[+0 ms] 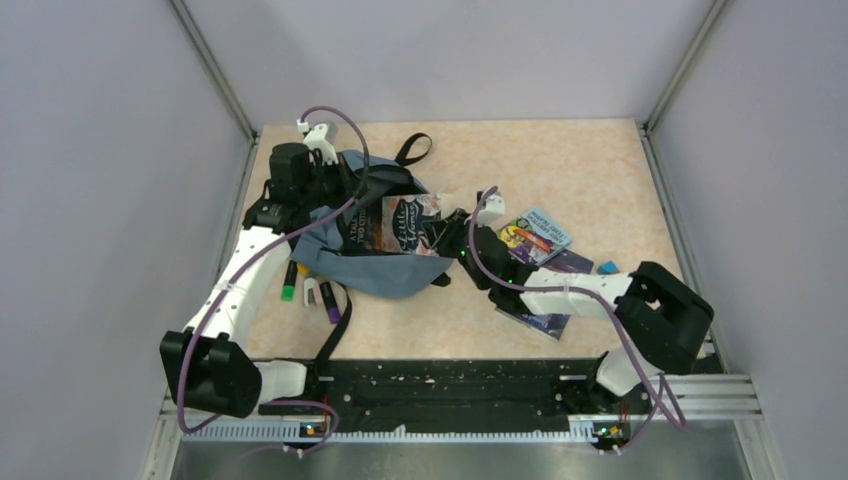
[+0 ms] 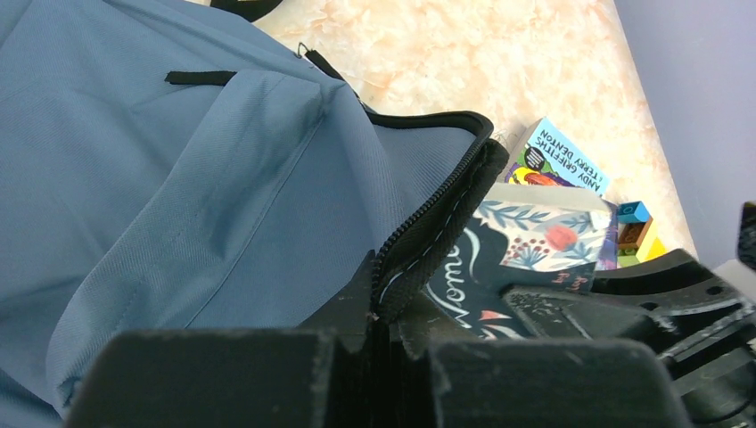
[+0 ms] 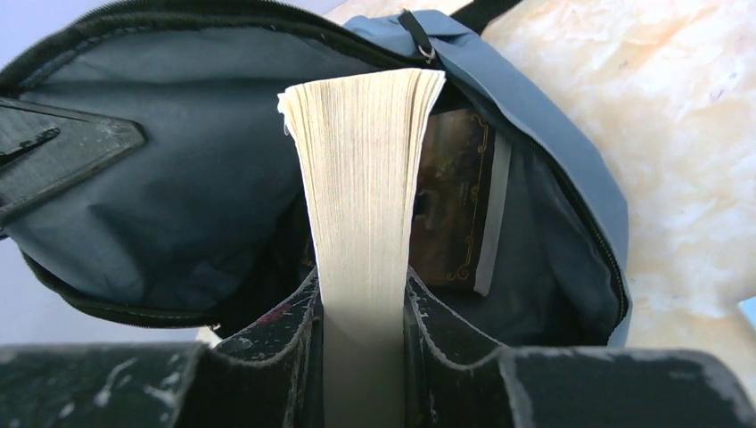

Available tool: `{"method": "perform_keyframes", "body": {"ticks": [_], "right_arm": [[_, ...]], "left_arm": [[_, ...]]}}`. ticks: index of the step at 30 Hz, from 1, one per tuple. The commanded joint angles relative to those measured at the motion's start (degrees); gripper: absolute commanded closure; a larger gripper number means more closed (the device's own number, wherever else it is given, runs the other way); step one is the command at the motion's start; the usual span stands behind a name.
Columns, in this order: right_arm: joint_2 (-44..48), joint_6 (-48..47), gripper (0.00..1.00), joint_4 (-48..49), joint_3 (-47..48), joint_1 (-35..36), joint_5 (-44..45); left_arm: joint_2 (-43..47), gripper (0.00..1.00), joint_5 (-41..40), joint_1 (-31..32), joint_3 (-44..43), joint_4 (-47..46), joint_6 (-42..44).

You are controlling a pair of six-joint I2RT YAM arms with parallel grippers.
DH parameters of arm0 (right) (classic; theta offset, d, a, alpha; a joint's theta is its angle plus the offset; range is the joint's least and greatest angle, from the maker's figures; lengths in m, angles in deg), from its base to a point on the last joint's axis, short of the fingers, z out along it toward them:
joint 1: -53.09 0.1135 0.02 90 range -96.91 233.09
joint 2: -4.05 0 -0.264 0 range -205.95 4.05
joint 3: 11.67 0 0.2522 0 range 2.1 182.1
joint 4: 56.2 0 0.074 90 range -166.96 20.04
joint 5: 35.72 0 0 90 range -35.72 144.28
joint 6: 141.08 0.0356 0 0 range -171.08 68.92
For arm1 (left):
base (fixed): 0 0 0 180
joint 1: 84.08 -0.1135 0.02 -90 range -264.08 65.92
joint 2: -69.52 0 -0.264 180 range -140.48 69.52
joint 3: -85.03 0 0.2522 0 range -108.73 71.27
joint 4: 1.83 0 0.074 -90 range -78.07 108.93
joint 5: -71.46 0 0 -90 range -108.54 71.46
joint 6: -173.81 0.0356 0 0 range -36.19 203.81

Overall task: Pack the student bag
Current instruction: Place the book in the student bag.

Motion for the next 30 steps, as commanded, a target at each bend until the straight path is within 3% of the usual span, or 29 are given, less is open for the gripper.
{"method": "perform_keyframes", "body": {"ticks": [1,6,10,21,25,30], "right_arm": [[-2.3,6.7,1.0,7.7,1.4,1.5,6.2],[-6.6,8.7,1.0,6.3,2.5,1.4,8.6],[-11.9,7.3,1.0,0.0,8.2,1.4,9.2],[-27.0,4.6,1.0,-2.4,22.0,1.4,7.9],[-30.1,4.0,0.78,-2.9,25.5,1.3,5.1],[-27.9,1.1,0.52,2.1,21.5,1.2,5.5]], "left_arm": [[2.1,1.0,1.7,0.3,-1.3,-4.8,-0.8],[2.2,1.0,2.0,0.2,-1.3,-4.9,-1.1],[2.4,1.0,1.8,0.2,-1.3,-4.9,-1.1],[2.0,1.0,2.8,0.3,-1.3,-5.0,-1.9],[2.0,1.0,2.7,0.3,-1.2,-5.1,-1.8],[2.3,1.0,2.5,0.3,-1.2,-5.2,-1.8]]}}
